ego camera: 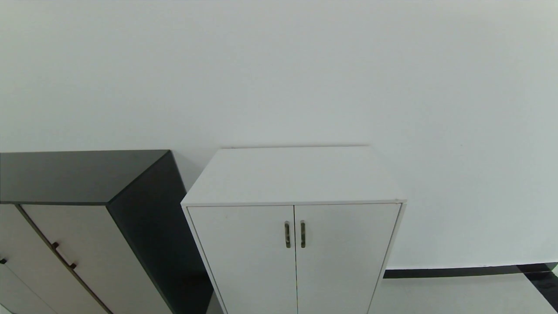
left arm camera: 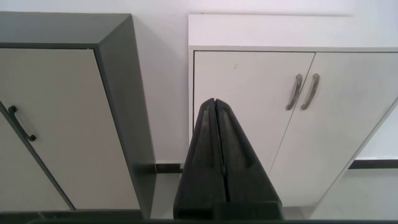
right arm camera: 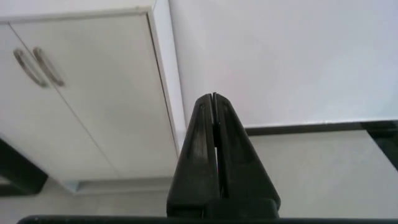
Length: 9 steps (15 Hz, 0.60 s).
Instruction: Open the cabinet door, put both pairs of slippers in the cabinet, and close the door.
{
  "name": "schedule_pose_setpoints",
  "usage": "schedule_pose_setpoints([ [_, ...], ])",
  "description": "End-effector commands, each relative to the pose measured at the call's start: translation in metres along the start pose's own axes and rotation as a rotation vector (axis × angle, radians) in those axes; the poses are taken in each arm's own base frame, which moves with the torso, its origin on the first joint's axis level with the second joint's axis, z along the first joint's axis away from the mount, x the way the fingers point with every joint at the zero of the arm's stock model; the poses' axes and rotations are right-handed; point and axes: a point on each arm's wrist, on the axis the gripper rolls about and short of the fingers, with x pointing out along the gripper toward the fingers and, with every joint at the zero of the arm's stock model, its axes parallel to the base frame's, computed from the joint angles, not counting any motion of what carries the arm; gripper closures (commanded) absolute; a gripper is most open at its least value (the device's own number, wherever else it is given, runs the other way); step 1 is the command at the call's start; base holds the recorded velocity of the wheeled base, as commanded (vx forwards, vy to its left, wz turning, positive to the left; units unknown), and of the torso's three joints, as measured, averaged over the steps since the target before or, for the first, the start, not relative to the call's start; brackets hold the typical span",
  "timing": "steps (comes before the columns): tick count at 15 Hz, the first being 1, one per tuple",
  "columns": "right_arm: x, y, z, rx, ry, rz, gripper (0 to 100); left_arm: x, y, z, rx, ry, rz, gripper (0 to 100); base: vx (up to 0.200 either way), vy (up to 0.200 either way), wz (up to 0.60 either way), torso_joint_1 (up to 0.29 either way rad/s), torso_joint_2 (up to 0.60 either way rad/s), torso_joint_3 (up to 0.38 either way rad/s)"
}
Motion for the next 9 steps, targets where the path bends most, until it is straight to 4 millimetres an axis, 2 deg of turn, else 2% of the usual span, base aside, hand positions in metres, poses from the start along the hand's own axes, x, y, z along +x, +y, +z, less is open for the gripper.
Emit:
schedule_pose_setpoints([
  [1,-0.0058,-0.0002,-0.002,0.008,-0.077,-0.013,100,0.0,0.0,0.0,0.0,0.0,0.0,100,0.0,0.0,0.0,0.0,0.0,0.0],
  [9,-0.0087,0.0001,-0.0034,0.014,-0.112,-0.023,100,0.0,0.0,0.0,0.003,0.0,0.0,100,0.0,0.0,0.0,0.0,0.0,0.0],
])
